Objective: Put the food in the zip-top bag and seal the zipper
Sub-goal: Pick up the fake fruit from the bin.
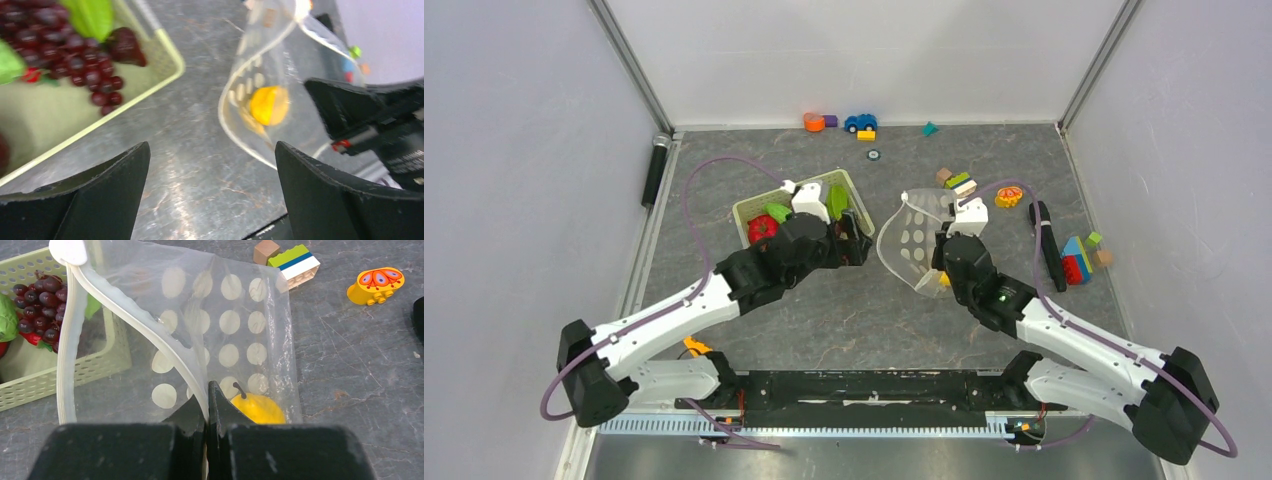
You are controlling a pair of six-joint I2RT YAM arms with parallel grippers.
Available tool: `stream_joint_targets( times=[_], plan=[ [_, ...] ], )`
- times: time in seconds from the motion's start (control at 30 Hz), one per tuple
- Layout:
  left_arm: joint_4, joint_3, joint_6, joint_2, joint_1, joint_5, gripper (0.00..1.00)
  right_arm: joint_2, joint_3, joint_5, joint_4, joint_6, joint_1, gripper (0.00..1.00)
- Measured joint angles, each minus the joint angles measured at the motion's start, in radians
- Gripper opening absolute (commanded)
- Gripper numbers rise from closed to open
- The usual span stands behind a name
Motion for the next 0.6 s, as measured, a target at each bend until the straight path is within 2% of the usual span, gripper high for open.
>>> stream_joint_targets(
  times=[0.13, 0.3, 0.5, 0.6],
  plan=[
    [-0.153, 0.000, -0.068, -0.048, 0.002, -0.177, 1.00, 0.006, 0.015, 0.026, -0.024, -0.001, 0.000, 0.05],
    [-0.302, -0.010, -0.142, -0.064, 0.075, -0.290, 1.00, 0.006, 0.015, 0.059, -0.030, -0.002, 0.000, 0.05],
    [-0.341, -0.112, -0.162, -0.077, 0.328, -0.238, 1.00, 0.019, 0.015, 0.066, -0.029, -0.016, 0.000, 0.05],
    [-0.330, -0.153, -0.159, -0.077, 0.398, -0.190, 1.00, 0.035, 0.015, 0.065, -0.030, -0.024, 0.000, 0.05]
  ],
)
